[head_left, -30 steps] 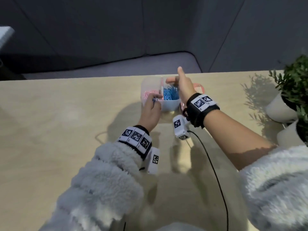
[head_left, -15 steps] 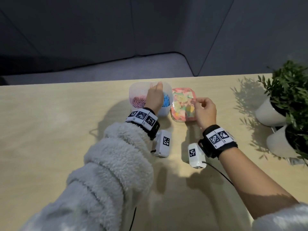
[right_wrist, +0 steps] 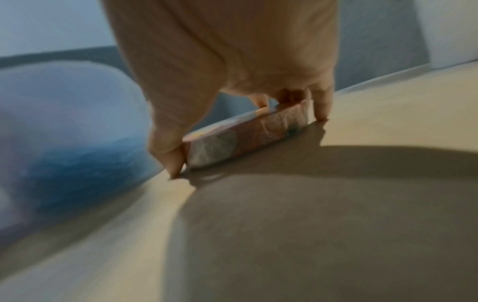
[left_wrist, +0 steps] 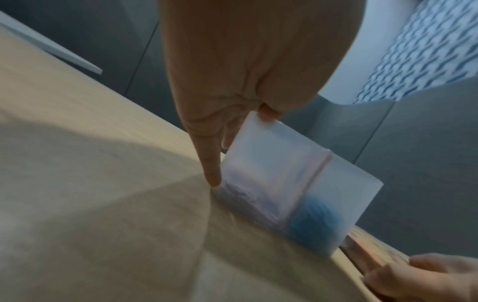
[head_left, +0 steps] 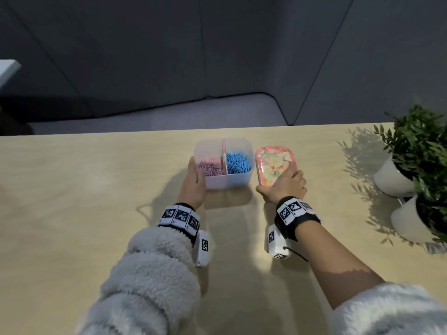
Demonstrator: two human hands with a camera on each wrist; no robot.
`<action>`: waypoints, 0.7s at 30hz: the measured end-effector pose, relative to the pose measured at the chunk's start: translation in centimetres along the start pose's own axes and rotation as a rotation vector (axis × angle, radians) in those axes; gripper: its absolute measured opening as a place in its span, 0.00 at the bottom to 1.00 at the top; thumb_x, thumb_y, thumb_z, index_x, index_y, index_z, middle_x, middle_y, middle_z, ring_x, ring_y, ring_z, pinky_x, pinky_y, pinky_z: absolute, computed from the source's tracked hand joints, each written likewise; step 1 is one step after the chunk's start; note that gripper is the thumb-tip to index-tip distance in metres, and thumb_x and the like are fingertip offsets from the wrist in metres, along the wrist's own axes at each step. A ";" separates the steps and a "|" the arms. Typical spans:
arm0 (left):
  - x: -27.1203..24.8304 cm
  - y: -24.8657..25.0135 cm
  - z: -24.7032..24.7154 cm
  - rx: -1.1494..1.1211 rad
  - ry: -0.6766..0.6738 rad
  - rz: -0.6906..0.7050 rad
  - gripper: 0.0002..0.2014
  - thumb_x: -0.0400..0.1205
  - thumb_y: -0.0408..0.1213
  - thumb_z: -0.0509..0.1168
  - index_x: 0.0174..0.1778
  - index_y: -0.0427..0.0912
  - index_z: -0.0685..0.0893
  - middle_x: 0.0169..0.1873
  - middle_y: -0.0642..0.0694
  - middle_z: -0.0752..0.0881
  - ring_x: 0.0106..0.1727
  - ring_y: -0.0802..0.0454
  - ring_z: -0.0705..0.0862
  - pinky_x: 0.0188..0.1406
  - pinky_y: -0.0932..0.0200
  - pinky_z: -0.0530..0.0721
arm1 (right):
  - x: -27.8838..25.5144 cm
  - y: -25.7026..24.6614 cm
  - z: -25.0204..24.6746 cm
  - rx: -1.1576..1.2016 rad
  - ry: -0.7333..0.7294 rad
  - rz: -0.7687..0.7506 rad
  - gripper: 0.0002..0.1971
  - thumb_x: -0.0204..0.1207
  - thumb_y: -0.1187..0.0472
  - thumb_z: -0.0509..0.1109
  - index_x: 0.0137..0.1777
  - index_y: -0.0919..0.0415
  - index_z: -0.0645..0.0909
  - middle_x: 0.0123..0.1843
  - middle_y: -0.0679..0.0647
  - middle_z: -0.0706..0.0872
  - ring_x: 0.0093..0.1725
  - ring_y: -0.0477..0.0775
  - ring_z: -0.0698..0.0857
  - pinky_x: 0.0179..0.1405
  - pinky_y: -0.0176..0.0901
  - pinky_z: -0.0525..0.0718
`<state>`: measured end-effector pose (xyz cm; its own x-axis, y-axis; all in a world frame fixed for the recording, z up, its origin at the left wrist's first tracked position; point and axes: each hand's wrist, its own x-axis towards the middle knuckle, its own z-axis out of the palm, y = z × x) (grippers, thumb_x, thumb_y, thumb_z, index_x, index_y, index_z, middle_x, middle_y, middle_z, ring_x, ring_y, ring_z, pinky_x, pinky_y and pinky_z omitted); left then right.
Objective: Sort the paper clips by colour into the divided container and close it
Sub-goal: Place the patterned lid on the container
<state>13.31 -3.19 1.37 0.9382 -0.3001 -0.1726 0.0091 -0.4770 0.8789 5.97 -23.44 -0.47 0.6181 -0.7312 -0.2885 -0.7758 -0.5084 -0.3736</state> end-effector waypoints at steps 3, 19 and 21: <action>-1.6 -0.5 0.0 0.005 -0.030 -0.030 0.30 0.84 0.55 0.41 0.81 0.45 0.53 0.81 0.45 0.62 0.81 0.49 0.61 0.83 0.52 0.53 | -1.0 2.6 -1.6 0.047 -0.069 -0.037 0.64 0.49 0.40 0.82 0.80 0.59 0.49 0.74 0.64 0.66 0.74 0.67 0.66 0.74 0.57 0.67; -9.7 -0.8 1.2 -0.030 0.091 -0.037 0.21 0.87 0.40 0.46 0.76 0.45 0.65 0.74 0.43 0.73 0.75 0.47 0.70 0.75 0.55 0.66 | -6.7 -2.0 -7.3 -0.250 -0.484 -0.846 0.58 0.53 0.56 0.82 0.81 0.46 0.51 0.83 0.56 0.52 0.83 0.61 0.47 0.84 0.57 0.50; -9.2 -0.9 0.7 -0.099 0.172 -0.088 0.21 0.86 0.37 0.46 0.76 0.43 0.66 0.76 0.43 0.70 0.77 0.48 0.67 0.80 0.52 0.62 | -6.3 -1.4 -7.1 -0.284 -0.506 -0.831 0.58 0.56 0.61 0.81 0.82 0.45 0.47 0.85 0.53 0.45 0.84 0.59 0.39 0.83 0.57 0.44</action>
<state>4.40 -0.55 1.85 0.9774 -0.1115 -0.1796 0.1196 -0.4087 0.9048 2.25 -21.36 8.16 0.9059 0.1485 -0.3966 -0.0359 -0.9062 -0.4213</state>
